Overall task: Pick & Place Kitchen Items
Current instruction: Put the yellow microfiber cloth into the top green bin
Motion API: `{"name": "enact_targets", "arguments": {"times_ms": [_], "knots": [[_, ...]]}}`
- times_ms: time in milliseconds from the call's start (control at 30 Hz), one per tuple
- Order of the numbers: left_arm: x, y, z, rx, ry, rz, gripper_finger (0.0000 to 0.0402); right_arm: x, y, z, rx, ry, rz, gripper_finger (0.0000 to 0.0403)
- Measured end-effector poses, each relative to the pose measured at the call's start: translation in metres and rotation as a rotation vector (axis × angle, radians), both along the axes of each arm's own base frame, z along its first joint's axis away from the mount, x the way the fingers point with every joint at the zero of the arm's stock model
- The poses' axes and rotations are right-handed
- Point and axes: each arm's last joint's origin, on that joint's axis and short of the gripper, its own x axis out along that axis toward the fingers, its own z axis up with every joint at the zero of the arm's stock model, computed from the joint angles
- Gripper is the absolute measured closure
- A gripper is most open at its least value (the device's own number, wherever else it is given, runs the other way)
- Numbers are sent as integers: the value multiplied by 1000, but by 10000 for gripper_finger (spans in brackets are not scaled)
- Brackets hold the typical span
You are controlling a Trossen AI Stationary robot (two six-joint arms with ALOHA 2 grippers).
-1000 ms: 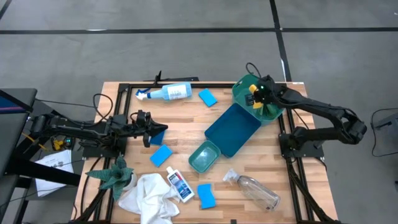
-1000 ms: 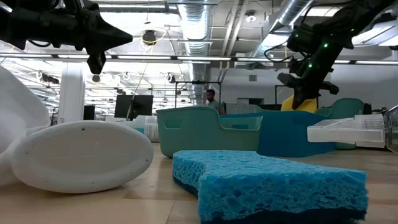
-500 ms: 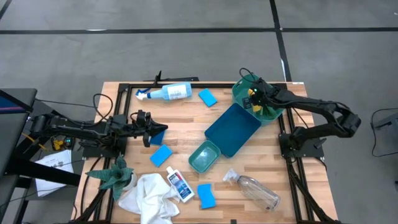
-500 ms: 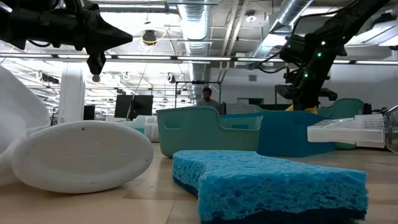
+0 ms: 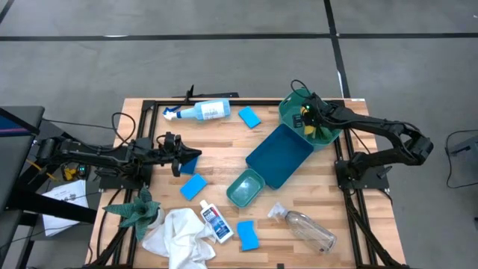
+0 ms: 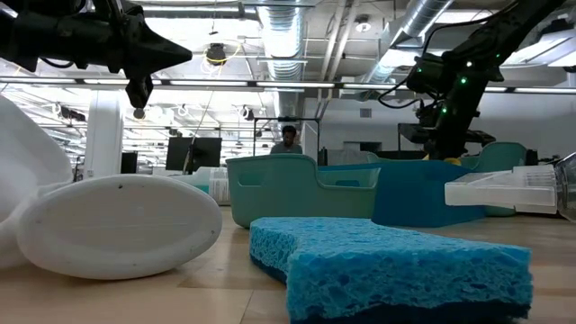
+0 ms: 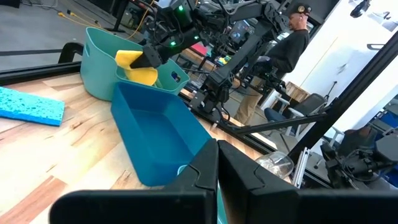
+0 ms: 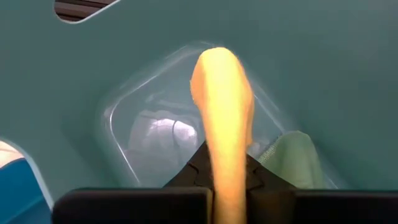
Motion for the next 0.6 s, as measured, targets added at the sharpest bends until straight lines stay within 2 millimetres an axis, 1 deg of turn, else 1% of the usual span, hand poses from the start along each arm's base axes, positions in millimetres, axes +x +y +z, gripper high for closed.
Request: {"name": "enact_targets", "arguments": {"times_ms": [167, 500, 600], "knots": [[0, 0, 0, 0, 0, 0, 400, 2, 3, 0, 3, 1, 17, 385], [0, 0, 0, -4, -1, 0, 400, 4, 5, 0, 17, -38, -23, 333], [0, 0, 0, -20, -3, 0, 400, 5, 4, 1, 3, -56, -24, 311]]}}
